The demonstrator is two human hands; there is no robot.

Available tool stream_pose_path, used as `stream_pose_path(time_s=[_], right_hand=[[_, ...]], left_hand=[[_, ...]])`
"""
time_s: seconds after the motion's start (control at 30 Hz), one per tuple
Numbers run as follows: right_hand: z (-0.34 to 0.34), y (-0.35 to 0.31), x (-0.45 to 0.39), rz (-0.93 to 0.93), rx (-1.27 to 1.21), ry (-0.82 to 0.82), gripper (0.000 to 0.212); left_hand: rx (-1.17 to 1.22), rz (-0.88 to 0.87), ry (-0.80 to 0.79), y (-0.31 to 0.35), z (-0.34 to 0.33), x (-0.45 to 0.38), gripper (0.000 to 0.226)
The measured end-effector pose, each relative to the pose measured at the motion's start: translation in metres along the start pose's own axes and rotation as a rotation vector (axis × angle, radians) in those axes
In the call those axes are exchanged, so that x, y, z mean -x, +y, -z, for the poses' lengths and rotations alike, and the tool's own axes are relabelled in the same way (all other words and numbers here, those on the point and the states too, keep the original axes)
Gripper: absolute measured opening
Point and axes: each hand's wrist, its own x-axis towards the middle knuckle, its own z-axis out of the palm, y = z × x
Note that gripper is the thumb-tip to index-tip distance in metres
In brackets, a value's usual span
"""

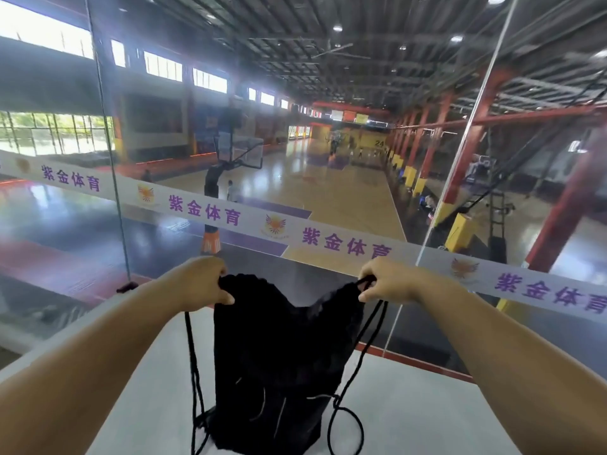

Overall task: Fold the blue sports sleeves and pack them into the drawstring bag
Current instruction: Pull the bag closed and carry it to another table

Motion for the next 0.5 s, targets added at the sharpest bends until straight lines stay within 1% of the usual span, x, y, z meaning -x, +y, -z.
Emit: stream_pose_path(time_s=[0.1,0.13,0.2,0.27,0.37,0.43,0.5], right_hand=[[0.003,0.017,0.002,-0.043,-0.015,0.116,0.024],[0.002,0.019,0.003,-0.046,-0.048,0.146,0.026],[-0.004,0.014,0.004,-0.01,-0.125,0.187,0.028],[-0.012,0.001,0.003,0.04,-0.164,0.207,0.028],[-0.019,-0.022,0.005,0.074,-0.278,0.208,0.028],[-0.018,-0.032,0.007,0.078,-0.351,0.202,0.034],[-0.017,-0.039,0.01,0.104,-0.36,0.192,0.037]], left_hand=[[-0.041,0.068,0.048,-0.009,0.004,0.001,0.021],[-0.029,0.073,0.064,-0.009,0.003,0.0,0.021],[0.08,0.014,0.122,-0.001,-0.003,-0.005,0.024],[0.246,-0.074,0.133,0.018,-0.012,-0.008,0.035],[0.425,-0.17,-0.009,0.055,-0.026,-0.008,0.057],[0.47,-0.199,-0.081,0.072,-0.038,-0.01,0.073],[0.486,-0.167,-0.101,0.086,-0.048,-0.011,0.077]])
